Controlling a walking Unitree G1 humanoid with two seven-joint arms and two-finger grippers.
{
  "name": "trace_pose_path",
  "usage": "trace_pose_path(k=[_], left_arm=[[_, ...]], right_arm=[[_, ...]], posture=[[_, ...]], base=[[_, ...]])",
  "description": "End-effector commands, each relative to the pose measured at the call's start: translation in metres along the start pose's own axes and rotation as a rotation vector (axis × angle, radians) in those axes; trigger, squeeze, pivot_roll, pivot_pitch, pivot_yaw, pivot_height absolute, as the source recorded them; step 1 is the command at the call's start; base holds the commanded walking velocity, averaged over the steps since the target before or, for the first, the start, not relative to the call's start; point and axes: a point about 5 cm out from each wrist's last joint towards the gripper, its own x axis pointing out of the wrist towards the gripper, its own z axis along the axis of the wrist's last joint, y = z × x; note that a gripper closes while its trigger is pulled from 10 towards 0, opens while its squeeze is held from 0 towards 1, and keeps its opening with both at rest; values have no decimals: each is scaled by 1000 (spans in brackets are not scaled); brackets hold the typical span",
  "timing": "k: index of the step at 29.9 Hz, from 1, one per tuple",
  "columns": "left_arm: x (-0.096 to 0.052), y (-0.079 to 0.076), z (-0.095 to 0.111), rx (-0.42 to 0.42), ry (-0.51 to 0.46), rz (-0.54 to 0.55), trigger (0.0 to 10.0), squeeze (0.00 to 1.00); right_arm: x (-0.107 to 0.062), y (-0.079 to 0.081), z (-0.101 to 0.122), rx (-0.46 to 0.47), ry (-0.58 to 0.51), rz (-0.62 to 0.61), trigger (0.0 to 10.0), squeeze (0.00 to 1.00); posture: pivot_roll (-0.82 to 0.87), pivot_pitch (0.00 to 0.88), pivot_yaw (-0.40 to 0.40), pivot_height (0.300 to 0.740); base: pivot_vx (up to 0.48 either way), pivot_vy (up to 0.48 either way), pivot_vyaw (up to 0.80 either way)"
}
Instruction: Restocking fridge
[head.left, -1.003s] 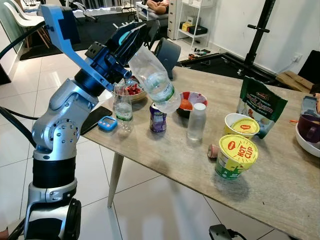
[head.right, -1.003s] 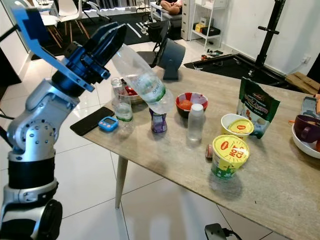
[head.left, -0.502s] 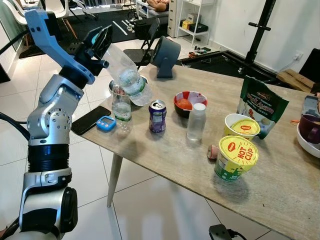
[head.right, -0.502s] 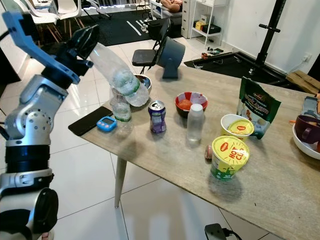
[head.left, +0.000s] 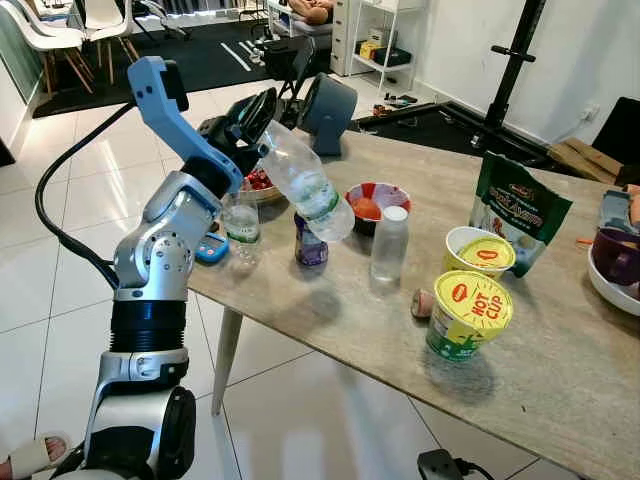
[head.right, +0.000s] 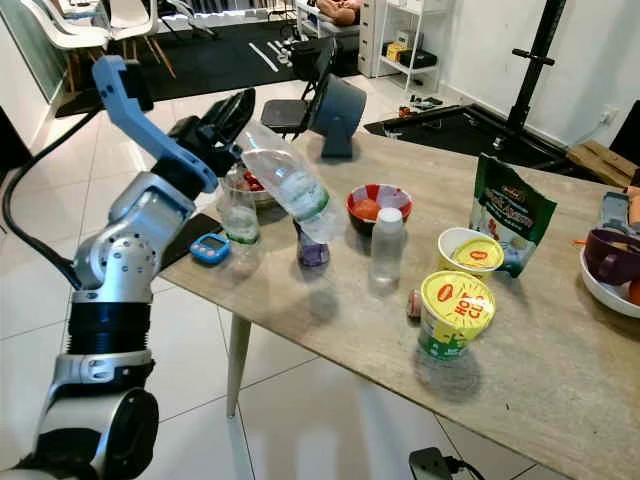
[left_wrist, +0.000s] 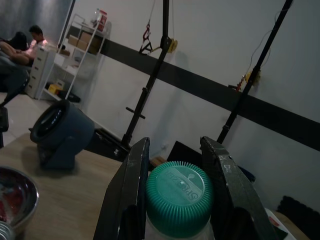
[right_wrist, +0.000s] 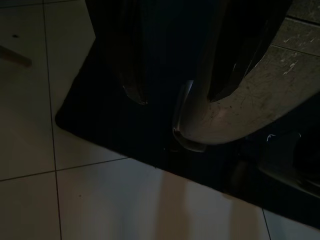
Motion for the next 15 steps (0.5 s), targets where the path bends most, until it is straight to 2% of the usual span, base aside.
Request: trace_pose_path(k=[1, 2, 3, 4, 7, 10, 15], left_arm=[[3, -9, 2, 5, 2, -23, 10000, 0], [3, -9, 2, 5, 2, -23, 10000, 0], [3, -6, -3, 24, 43, 6, 10000, 0], [2, 4, -14, 63, 116, 90, 10000, 0], [0, 10, -21, 67, 149, 137, 10000, 0], [-1, 12, -23, 61, 158, 147, 10000, 0], [-3, 10, -45, 44, 256, 135, 10000, 0]], right_arm=[[-1, 4, -10, 7, 41, 8, 10000, 0], [-1, 4, -10, 7, 41, 8, 10000, 0], [-1, 4, -10, 6, 41, 8, 10000, 0], [-1, 4, -11, 6, 43, 8, 10000, 0], [-1, 5, -12, 6, 45, 8, 10000, 0], [-1, 5, -12, 6, 46, 8, 10000, 0], [-1, 4, -12, 8, 44, 7, 10000, 0]], posture=[[13, 57, 32, 740], [13, 57, 32, 740], [13, 57, 33, 740], [12, 56, 35, 740], [12, 56, 34, 740], [12, 54, 35, 740], [7, 56, 36, 740]], base=[[0, 0, 0], [0, 0, 0], [0, 0, 0], [0, 0, 0], [0, 0, 0], [0, 0, 0], [0, 0, 0]])
